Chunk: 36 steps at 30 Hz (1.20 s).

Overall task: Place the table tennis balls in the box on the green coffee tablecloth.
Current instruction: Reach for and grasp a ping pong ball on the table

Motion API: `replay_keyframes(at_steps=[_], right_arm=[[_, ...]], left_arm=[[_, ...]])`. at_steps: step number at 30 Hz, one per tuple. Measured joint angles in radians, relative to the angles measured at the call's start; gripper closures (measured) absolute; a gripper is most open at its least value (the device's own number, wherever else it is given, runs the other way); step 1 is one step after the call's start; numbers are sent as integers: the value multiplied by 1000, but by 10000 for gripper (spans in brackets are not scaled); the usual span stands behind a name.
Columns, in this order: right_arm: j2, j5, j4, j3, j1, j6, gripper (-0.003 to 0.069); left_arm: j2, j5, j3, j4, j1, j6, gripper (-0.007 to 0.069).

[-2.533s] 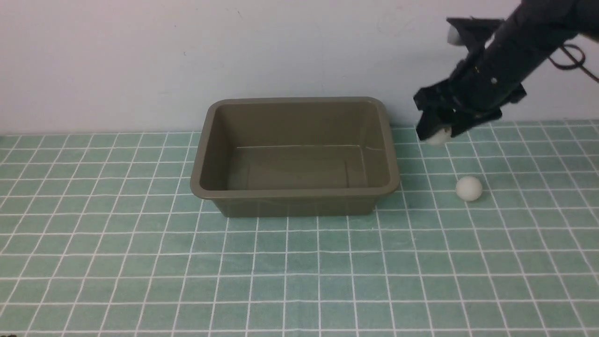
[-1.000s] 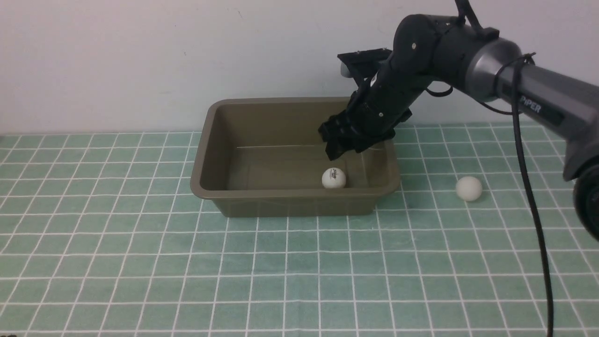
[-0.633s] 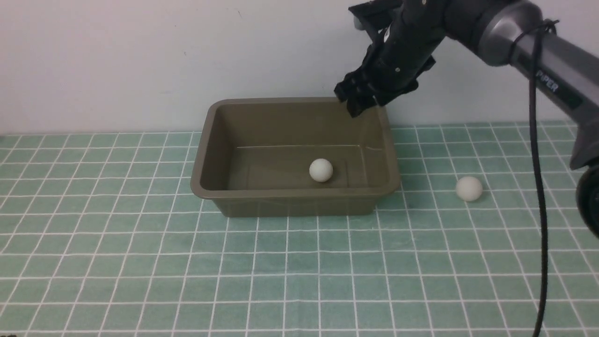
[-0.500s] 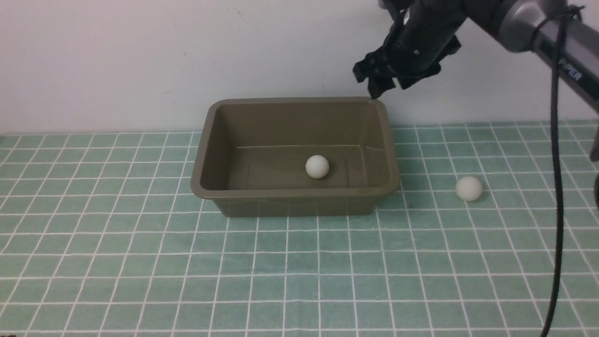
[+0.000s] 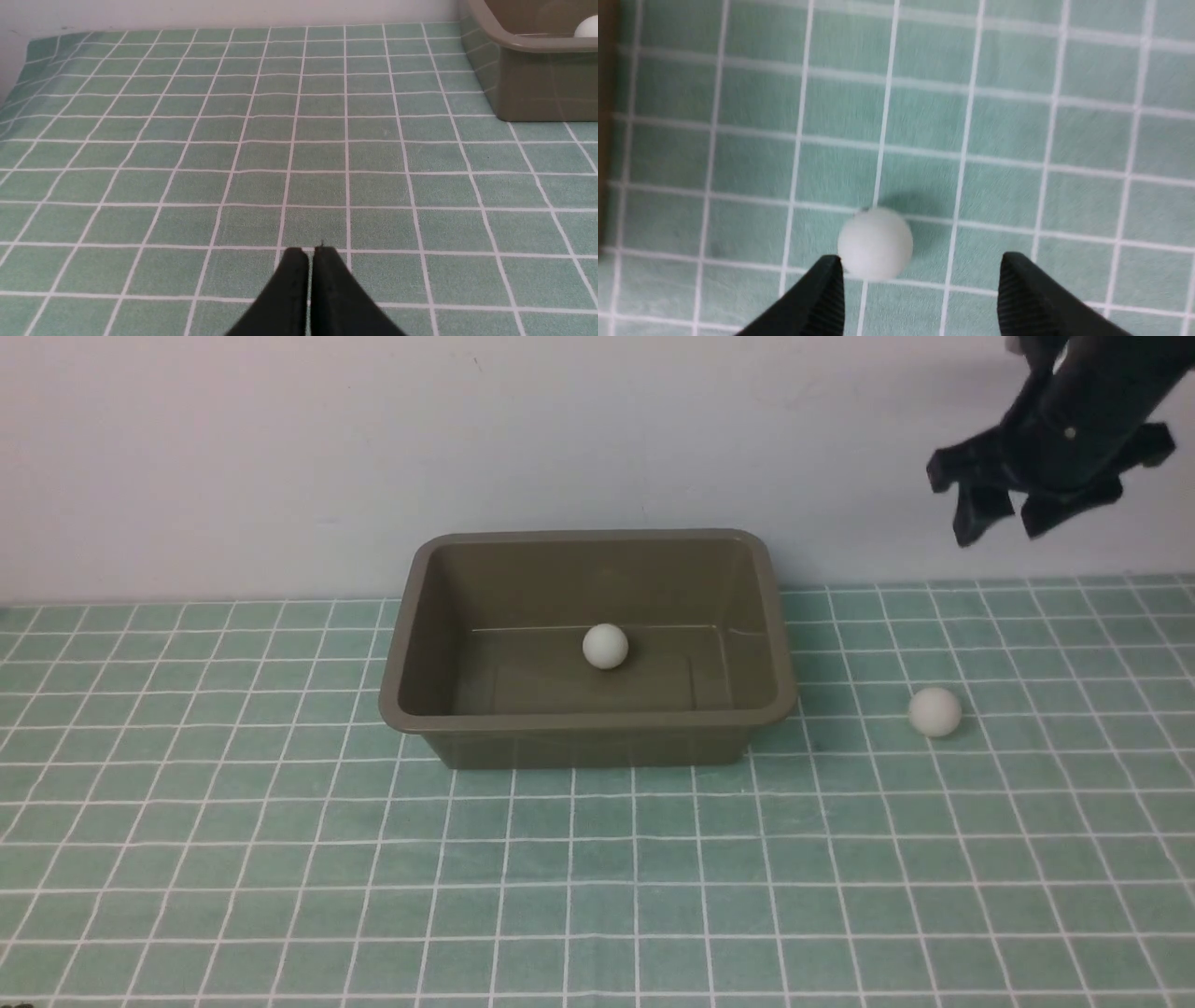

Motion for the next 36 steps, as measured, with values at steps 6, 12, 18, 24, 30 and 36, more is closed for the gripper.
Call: replay_keyframes(at_steps=[6,12,18,24,30,36], right_arm=[[66,-8,54,20,0,-23,254],[122,-11,81,20,0,-43,254],[143,-15,81,20,0,-43,254],[191,-19,93,20,0,-43,254],[215,-23,123,20,0,-43,254],[229,-24,126,20,0,-43,260]], left_arm=[[0,0,0,0,0,0,629],[0,0,0,0,0,0,629],[0,0,0,0,0,0,629],[0,0,0,0,0,0,629],[0,0,0,0,0,0,629],[0,0,0,0,0,0,629]])
